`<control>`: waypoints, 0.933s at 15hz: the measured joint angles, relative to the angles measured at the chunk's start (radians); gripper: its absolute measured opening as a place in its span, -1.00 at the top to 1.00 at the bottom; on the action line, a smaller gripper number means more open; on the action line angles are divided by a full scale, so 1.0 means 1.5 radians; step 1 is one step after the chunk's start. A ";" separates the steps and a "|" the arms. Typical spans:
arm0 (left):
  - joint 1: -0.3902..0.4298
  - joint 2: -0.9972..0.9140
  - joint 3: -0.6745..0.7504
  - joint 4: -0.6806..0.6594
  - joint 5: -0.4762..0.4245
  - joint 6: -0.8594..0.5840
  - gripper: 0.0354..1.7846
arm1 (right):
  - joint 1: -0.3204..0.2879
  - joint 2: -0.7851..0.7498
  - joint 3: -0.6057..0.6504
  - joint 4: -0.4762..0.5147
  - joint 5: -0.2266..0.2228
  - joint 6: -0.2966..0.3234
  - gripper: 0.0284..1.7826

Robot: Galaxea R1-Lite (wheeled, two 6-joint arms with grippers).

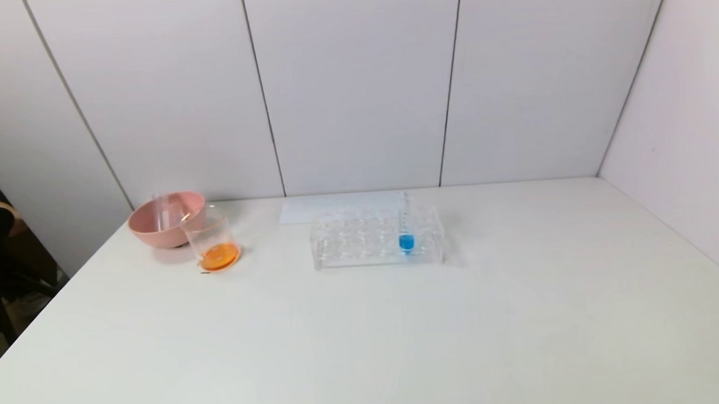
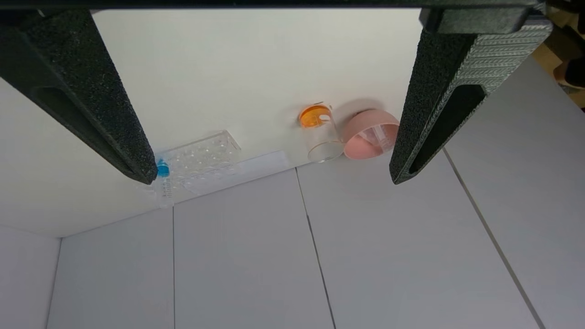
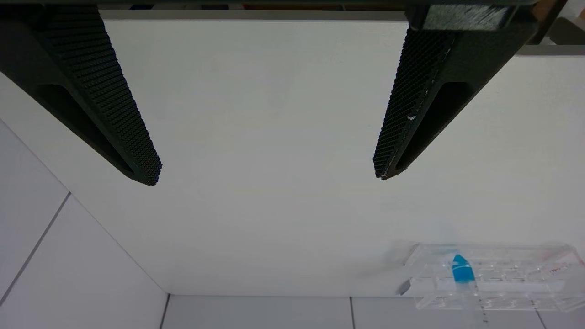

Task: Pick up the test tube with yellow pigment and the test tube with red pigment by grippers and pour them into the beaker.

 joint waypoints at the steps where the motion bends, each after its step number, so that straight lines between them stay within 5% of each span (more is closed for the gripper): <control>1: -0.001 -0.010 0.006 -0.002 0.002 0.000 -0.99 | 0.000 0.000 0.000 0.000 0.000 0.000 -0.91; 10: 0.006 -0.144 0.122 -0.021 0.025 -0.003 -0.99 | 0.000 0.000 0.000 0.000 0.000 0.000 -0.91; 14: 0.011 -0.191 0.247 -0.221 0.086 0.001 -0.99 | 0.000 0.000 0.000 0.000 0.000 0.000 -0.91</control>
